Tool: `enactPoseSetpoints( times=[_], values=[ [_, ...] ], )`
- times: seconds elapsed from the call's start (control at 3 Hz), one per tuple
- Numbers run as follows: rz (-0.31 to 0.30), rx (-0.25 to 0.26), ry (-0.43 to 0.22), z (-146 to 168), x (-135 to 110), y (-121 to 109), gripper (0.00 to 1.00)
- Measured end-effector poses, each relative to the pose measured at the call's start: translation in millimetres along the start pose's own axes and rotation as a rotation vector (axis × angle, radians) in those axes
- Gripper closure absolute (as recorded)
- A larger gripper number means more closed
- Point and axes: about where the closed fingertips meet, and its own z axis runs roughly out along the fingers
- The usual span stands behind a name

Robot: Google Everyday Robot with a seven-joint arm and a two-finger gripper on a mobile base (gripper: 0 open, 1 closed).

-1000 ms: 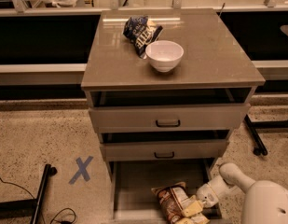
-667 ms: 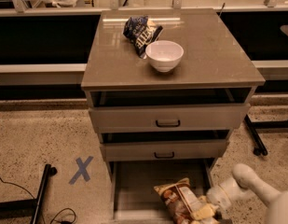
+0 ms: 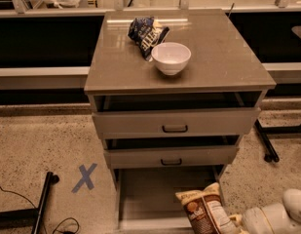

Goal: Pick brown chip bag from bottom drawer and place on counter

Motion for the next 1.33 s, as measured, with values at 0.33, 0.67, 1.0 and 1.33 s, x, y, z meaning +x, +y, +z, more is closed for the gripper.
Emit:
enactPoseSetpoints(
  times=[0.33,0.67,1.0,1.33],
  values=[
    [-0.141,0.124,-0.004,-31,-35,29,1.0],
    [-0.267,0.198,-0.008,-57,-80,53,1.0],
    [-0.395,0.179,-0.02,-97,-138,77,1.0],
    [-0.445,0.141,-0.044,-128,-168,98,1.0]
  ],
)
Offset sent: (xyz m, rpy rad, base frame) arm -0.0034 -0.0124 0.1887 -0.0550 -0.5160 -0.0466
